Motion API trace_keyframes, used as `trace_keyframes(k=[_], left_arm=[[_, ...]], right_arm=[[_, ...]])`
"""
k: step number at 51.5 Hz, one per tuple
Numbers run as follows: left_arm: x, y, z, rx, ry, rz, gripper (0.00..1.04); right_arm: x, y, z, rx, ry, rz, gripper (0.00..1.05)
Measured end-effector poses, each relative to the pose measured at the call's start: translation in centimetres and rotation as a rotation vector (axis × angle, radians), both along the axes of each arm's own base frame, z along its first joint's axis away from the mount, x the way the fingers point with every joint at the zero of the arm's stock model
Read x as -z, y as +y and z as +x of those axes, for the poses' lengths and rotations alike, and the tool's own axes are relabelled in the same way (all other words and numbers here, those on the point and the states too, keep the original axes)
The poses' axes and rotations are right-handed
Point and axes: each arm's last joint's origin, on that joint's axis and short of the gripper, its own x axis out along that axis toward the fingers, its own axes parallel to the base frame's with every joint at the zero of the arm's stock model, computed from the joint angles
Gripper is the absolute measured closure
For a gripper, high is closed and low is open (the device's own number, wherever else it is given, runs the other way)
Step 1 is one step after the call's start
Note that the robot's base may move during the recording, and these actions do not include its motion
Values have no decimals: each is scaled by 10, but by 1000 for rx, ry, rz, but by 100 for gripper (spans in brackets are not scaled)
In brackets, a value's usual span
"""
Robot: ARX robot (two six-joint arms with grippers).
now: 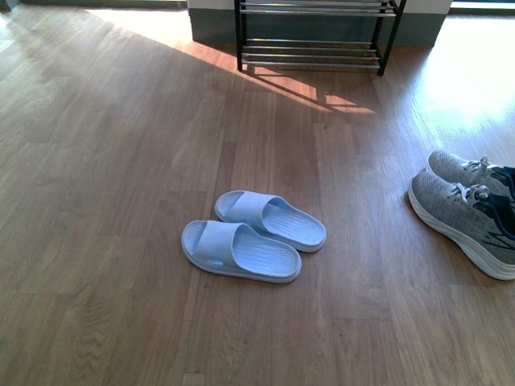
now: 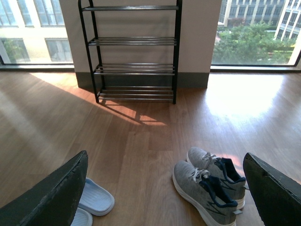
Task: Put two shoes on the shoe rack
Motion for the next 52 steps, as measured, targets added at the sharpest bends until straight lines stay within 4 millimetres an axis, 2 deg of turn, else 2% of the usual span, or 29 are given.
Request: trace_keyframes(k=[52], left_arm=[[0,0,0,0,0,0,9]], right_arm=[[0,0,0,0,0,0,9]])
